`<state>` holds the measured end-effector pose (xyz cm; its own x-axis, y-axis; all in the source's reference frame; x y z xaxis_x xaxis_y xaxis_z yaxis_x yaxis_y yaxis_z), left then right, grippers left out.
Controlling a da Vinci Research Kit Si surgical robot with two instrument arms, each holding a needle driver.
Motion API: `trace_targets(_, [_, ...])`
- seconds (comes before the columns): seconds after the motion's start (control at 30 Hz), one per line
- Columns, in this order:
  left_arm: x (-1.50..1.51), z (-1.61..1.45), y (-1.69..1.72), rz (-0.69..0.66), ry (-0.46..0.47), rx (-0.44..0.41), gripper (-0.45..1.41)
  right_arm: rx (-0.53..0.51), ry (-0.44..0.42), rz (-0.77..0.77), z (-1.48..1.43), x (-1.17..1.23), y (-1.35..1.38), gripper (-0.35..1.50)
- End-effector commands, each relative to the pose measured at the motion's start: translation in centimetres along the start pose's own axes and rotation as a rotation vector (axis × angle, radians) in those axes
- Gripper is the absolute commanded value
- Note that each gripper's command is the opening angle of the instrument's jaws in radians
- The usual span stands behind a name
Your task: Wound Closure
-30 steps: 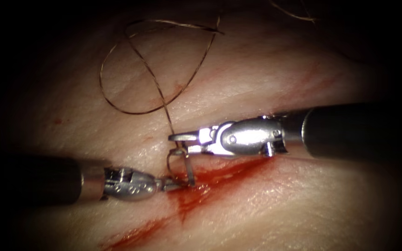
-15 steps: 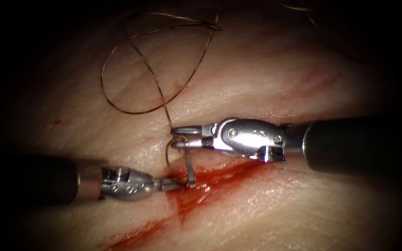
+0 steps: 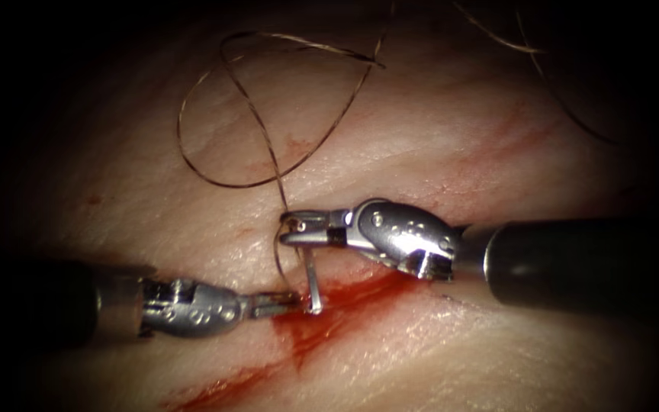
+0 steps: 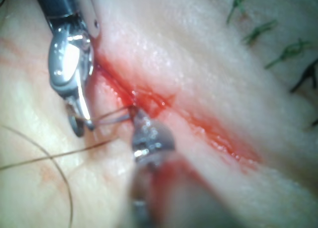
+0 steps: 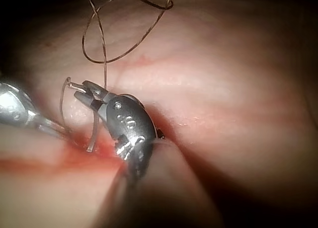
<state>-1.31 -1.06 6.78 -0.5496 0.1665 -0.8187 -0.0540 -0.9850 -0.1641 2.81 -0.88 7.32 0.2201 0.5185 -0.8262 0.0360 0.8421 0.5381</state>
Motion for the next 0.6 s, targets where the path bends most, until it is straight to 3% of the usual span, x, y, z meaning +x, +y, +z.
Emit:
trace_targets(0.03, [0.00, 0.06, 0.08, -0.001, 0.001, -0.003, -0.45, 0.007, -0.006, 0.018, 0.08, -0.08, -0.03, -0.35])
trace_targets(0.6, [0.21, -0.07, 0.53, -0.002, -0.002, 0.004, -0.45, -0.017, 0.001, 0.206, 0.00, -0.04, 0.05, -0.35])
